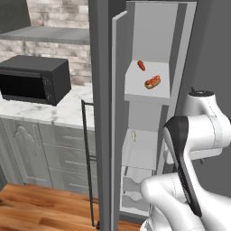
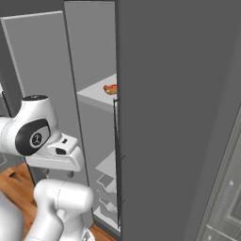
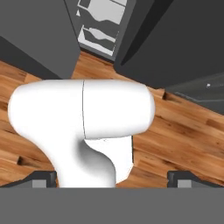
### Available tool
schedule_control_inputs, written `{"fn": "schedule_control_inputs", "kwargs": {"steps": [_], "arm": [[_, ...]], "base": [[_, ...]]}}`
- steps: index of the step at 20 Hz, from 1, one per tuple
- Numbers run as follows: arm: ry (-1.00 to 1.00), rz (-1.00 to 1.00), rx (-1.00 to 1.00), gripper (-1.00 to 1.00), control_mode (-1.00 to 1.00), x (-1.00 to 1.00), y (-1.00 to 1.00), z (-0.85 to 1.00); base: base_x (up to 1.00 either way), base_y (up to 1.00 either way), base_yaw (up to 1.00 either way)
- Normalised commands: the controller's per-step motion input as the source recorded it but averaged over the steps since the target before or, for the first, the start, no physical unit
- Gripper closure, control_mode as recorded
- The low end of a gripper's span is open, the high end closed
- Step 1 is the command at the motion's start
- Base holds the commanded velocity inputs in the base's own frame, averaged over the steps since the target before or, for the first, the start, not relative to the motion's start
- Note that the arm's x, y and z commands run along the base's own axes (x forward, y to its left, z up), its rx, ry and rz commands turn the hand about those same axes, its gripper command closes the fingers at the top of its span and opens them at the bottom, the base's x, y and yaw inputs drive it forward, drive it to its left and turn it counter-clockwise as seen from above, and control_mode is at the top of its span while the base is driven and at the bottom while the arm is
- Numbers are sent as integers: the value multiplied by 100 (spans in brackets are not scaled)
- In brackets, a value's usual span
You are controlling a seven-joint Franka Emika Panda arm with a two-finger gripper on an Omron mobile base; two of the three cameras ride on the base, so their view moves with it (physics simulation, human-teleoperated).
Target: Store the hot dog in the freezer for long-term storage. Close the freezer door after placing the cooked food.
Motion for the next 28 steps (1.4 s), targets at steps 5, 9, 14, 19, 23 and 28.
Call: {"fn": "schedule_control_inputs", "kwargs": {"steps": [5,9,14,19,23,28], "arm": [[0,0,0,-100,100,-16,0,0],[0,0,0,-100,100,0,0,0],[0,0,0,-100,100,0,0,0],[0,0,0,-100,100,0,0,0],[0,0,0,-100,100,0,0,0],[0,0,0,-100,100,0,0,0]], "base": [[-18,0,0],[-57,25,-9],[-67,40,-15],[-51,22,-34],[-8,31,-49],[0,53,-34]]}}
